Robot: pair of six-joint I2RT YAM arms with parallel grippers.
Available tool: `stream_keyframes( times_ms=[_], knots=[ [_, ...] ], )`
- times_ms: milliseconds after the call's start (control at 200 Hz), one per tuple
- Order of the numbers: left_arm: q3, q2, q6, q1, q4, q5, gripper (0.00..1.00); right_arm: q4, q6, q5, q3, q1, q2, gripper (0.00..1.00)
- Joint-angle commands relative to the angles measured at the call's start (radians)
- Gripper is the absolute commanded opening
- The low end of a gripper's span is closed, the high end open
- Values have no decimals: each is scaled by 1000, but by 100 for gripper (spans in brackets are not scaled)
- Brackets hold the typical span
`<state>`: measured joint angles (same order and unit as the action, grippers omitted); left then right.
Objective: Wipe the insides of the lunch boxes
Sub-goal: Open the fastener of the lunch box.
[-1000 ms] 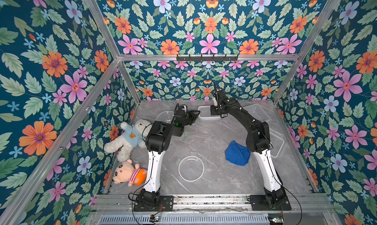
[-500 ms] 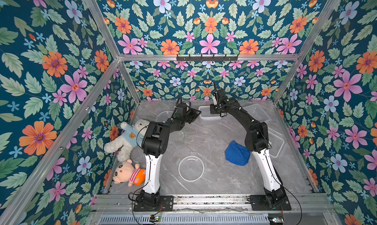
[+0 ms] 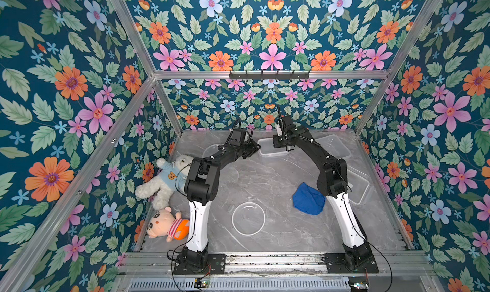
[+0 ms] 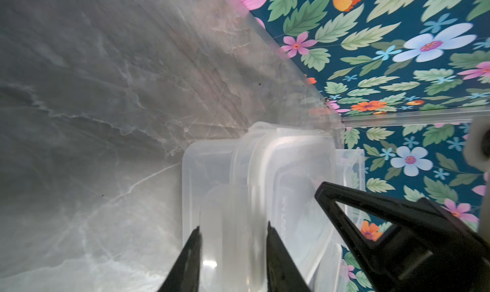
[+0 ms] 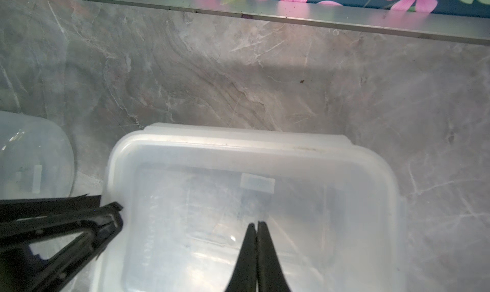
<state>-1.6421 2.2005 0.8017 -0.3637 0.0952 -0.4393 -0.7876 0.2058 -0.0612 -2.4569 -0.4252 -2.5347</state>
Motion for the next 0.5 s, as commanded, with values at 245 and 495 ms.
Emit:
stream_keyframes(
  times_ms=[245, 495],
  knots=[
    [-174, 61, -255, -24, 585, 232, 32, -156, -8, -26, 9, 0, -41, 0],
    [-150, -123, -260, -20, 495, 227, 65, -81, -14, -79, 103, -1, 63, 0]
  ],
)
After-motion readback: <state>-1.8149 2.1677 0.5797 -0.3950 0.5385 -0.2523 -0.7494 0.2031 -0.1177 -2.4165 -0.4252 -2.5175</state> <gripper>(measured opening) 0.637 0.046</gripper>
